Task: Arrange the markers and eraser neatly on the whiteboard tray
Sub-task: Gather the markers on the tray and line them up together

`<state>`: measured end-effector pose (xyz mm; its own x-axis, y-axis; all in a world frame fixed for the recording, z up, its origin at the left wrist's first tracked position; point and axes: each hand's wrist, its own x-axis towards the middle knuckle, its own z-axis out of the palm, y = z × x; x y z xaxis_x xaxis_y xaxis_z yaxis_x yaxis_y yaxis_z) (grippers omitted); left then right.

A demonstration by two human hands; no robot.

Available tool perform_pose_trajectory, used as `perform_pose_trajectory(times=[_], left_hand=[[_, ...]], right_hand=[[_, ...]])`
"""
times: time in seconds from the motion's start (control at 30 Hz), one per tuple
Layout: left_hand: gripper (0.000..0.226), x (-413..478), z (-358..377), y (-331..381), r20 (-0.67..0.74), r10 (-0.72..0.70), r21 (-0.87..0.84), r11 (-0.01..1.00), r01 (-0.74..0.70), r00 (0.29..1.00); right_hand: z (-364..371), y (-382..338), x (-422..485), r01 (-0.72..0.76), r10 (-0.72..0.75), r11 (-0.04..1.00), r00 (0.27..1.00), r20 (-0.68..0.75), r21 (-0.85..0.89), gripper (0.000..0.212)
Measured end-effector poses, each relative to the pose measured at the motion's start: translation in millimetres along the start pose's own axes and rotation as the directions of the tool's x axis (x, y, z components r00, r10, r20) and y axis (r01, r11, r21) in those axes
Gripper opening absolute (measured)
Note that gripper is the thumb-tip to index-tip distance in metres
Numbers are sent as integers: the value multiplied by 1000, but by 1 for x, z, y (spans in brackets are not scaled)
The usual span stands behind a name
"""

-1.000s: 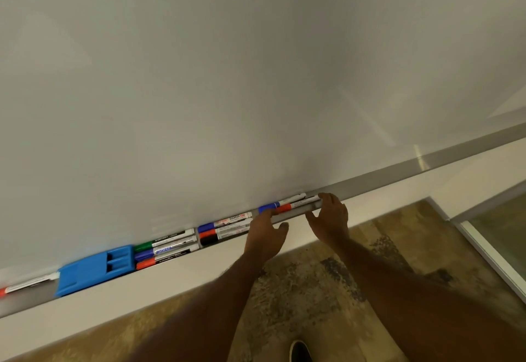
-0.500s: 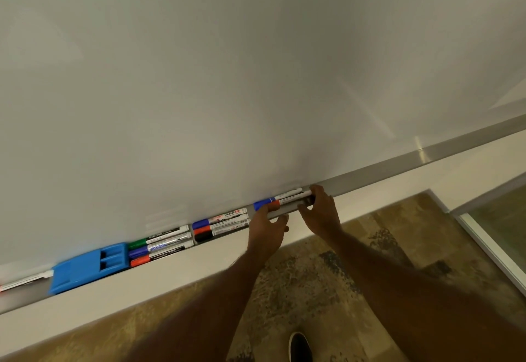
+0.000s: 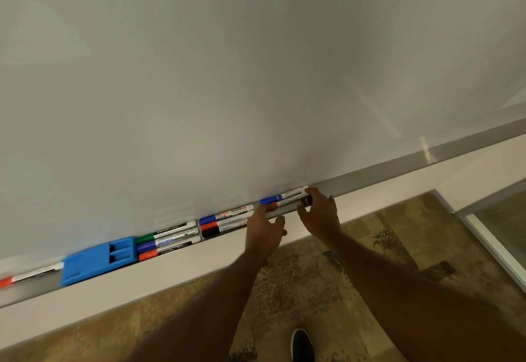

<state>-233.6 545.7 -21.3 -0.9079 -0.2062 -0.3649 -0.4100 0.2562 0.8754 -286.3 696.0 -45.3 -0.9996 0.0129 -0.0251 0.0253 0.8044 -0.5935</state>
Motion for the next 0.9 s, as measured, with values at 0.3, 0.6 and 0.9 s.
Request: perform_pose_trajectory(times=[0.3,0.6,0.9], left_hand=[[33,2,-1,5,0,-5,23,1000,5,1000],[37,2,1,9,-6,-73,-133,988,72,997],[43,0,2,7,-34,-41,-103,994,37,999]], right_hand=[[-8,-6,7,12,-12,1000,999,-51,-1,29],[-12,-13,11,-45,39,987,998,41,154,32],[-12,-13,11,-46,49,987,999,-17,152,25]])
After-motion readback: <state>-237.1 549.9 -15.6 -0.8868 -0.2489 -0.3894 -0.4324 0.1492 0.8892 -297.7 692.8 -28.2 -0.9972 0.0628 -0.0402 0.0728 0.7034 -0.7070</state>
